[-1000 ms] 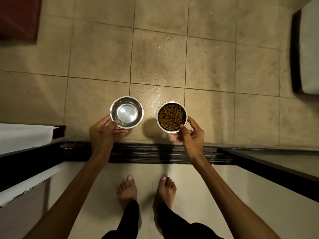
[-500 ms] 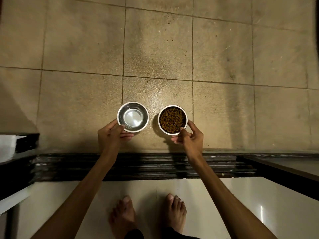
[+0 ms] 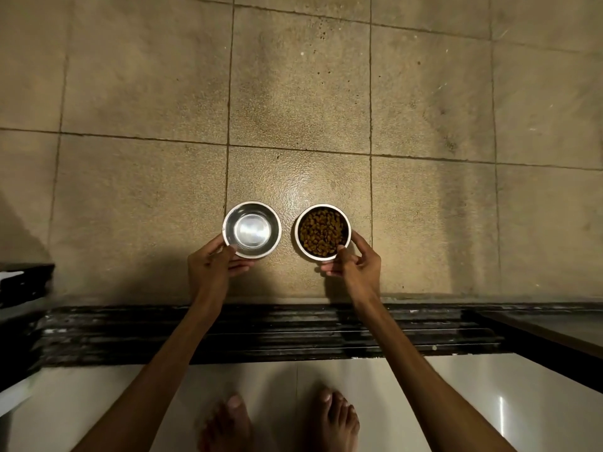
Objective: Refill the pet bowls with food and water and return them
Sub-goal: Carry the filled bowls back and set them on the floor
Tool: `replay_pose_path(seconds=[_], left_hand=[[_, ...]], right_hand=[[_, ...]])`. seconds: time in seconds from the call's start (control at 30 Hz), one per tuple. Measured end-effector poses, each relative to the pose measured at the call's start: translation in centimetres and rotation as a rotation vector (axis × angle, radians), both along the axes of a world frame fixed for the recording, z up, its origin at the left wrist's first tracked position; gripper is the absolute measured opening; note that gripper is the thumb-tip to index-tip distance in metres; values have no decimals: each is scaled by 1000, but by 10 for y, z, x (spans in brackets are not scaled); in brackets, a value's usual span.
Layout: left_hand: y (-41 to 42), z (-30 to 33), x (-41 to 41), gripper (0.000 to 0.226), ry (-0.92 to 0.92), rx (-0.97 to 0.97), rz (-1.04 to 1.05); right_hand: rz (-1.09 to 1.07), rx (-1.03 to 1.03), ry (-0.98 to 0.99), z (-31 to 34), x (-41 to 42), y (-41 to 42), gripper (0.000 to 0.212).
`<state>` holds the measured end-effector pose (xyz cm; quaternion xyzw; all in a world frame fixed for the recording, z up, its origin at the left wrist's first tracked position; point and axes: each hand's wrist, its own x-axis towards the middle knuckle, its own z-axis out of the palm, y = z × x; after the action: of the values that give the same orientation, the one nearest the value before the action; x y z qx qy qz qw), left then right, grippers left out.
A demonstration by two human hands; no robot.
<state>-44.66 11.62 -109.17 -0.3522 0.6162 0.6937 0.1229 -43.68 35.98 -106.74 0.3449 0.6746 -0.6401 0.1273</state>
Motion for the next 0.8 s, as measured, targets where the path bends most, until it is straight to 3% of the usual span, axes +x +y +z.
replay_pose_path(seconds=[0.47, 0.63, 0.8], left_hand=[[2, -8, 0, 32, 0, -40, -54], [4, 1, 4, 34, -45, -142, -32], [0, 25, 9, 21, -103, -291, -42]], right_hand=[[-19, 55, -30, -15, 5, 1, 41], [-77, 81, -55, -7, 9, 2, 38], [-29, 317, -111, 11, 15, 4, 38]])
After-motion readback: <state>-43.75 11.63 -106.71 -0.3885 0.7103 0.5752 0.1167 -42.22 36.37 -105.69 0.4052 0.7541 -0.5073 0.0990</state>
